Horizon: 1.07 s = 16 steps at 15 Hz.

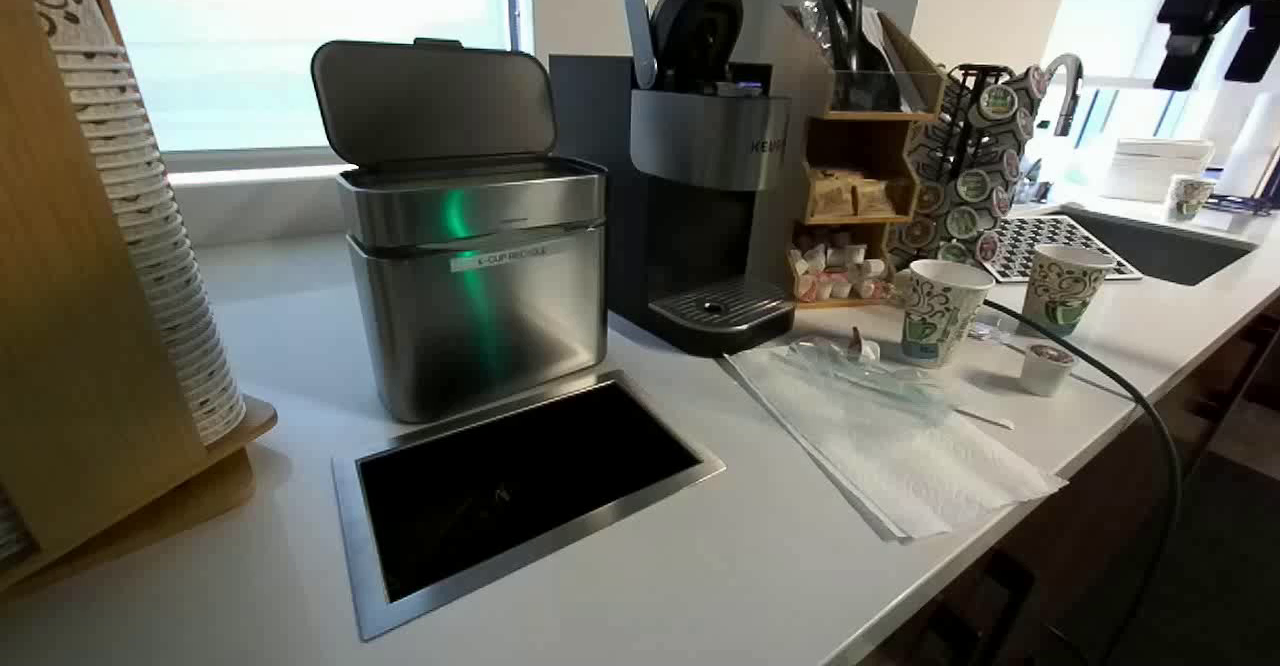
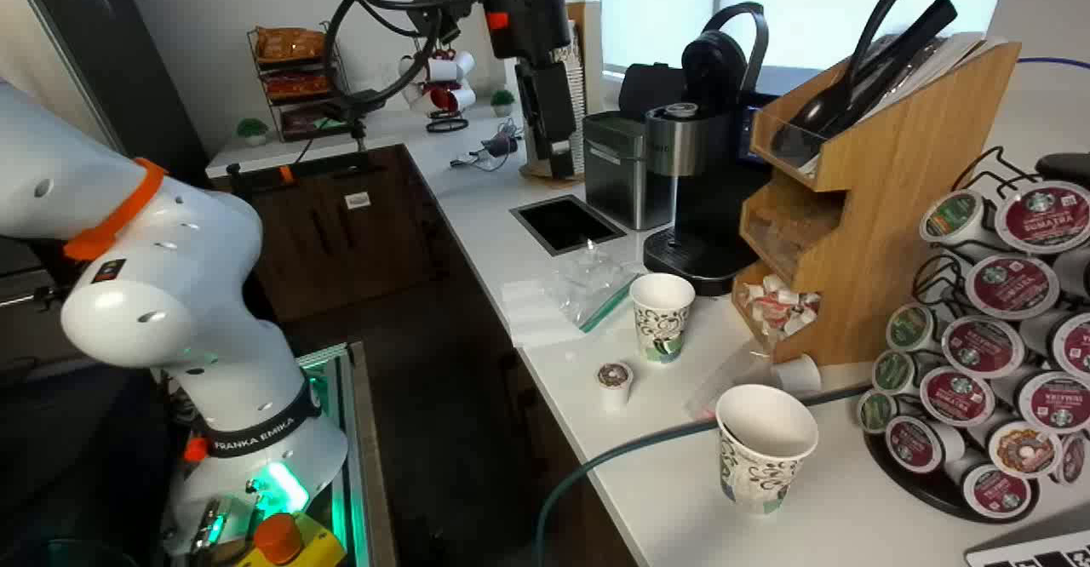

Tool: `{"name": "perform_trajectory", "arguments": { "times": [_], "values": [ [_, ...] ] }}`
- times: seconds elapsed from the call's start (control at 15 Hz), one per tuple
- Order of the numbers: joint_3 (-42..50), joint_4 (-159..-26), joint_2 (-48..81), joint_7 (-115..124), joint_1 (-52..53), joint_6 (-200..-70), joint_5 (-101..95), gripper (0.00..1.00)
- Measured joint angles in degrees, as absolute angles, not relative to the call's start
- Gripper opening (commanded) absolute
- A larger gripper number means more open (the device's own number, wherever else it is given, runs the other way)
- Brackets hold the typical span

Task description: Close the top of the coffee maker

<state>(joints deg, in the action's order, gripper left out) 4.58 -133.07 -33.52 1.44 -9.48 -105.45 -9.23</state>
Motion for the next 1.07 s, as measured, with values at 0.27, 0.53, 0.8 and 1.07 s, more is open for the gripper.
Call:
{"name": "perform_trajectory", "arguments": {
  "times": [0.27,0.53,0.8,1.07],
  "values": [
    [4.58,-133.07,-33.52,1.44,-9.48,-105.45,-9.23,1.0],
    [4.47,-133.07,-33.5,3.11,-9.48,-105.9,-9.02,1.0],
    [-0.72,-131.62,-32.02,18.32,-8.21,-110.64,-2.85,1.0],
    [-8.89,-122.18,-26.56,36.09,-6.61,-113.05,1.49,1.0]
  ]
}}
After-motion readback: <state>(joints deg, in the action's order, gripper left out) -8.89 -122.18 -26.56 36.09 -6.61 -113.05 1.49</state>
